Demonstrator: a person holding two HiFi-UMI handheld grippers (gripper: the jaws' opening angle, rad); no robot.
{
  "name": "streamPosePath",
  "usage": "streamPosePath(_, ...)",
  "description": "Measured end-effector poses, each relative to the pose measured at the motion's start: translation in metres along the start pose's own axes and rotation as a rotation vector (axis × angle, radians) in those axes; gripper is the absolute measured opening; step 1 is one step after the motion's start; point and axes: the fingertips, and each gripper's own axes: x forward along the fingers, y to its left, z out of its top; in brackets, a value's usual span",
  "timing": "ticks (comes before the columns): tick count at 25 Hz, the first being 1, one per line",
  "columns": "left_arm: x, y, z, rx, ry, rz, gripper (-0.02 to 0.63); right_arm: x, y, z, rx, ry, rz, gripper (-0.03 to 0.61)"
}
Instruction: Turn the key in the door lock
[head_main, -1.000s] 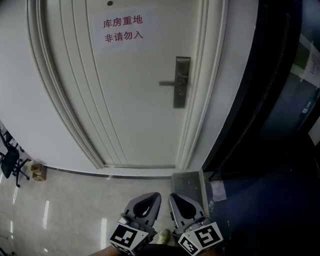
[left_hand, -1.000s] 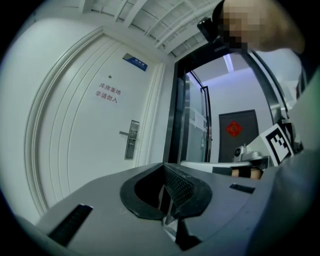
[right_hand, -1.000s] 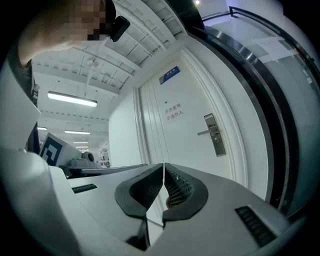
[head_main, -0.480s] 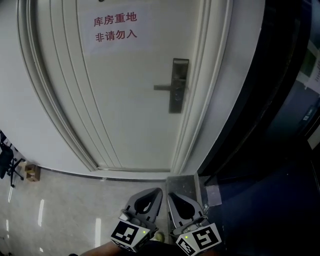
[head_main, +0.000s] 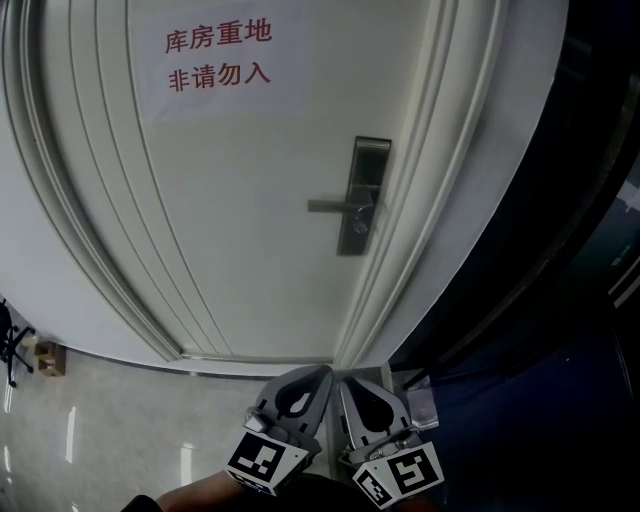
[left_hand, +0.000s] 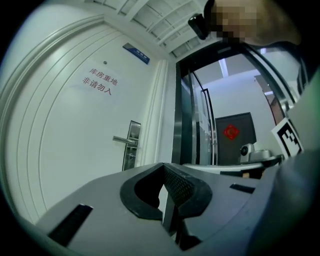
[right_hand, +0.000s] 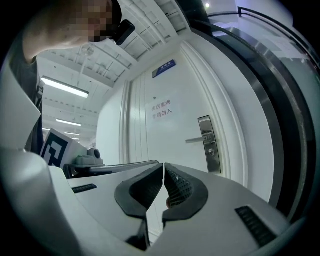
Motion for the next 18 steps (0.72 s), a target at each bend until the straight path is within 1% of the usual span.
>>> streamPosePath(4, 0.029, 0.031, 0.006, 0.002, -0.002, -0.020, 0.003, 0.039, -0.017, 0.000, -0.020, 0.021, -0.037, 0.015)
streamPosePath(8, 0.059, 0.058, -0.001, -0.022, 0.014, -0.043, 0.003, 0.072, -0.038, -0.007, -0.042, 0.039, -0.077, 0.015)
streamPosePath(11, 0.078, 0.076, -0.005, -0.032, 0.020, -0.063, 0.003, 0.096, -0.060, -0.011, -0.071, 0.046, -0.118, 0.015)
streamPosePath(13, 0.087, 0.086, -0.007, -0.035, 0.022, -0.075, 0.003, 0.112, -0.079, -0.011, -0.070, 0.046, -0.146, 0.015)
streamPosePath(15, 0.094, 0.095, -0.009, -0.040, 0.029, -0.084, 0.003, 0.126, -0.098, -0.012, -0.032, 0.044, -0.164, 0.015)
streamPosePath(16, 0.096, 0.099, -0.011, -0.044, 0.033, -0.088, 0.003, 0.134, -0.108, -0.013, 0.015, 0.042, -0.162, 0.017)
streamPosePath(17, 0.099, 0.103, -0.012, -0.048, 0.038, -0.091, 0.003, 0.142, -0.117, -0.013, 0.084, 0.038, -0.153, 0.015)
streamPosePath(18, 0.101, 0.107, -0.013, -0.052, 0.042, -0.094, 0.003, 0.150, -0.127, -0.014, 0.177, 0.029, -0.142, 0.017)
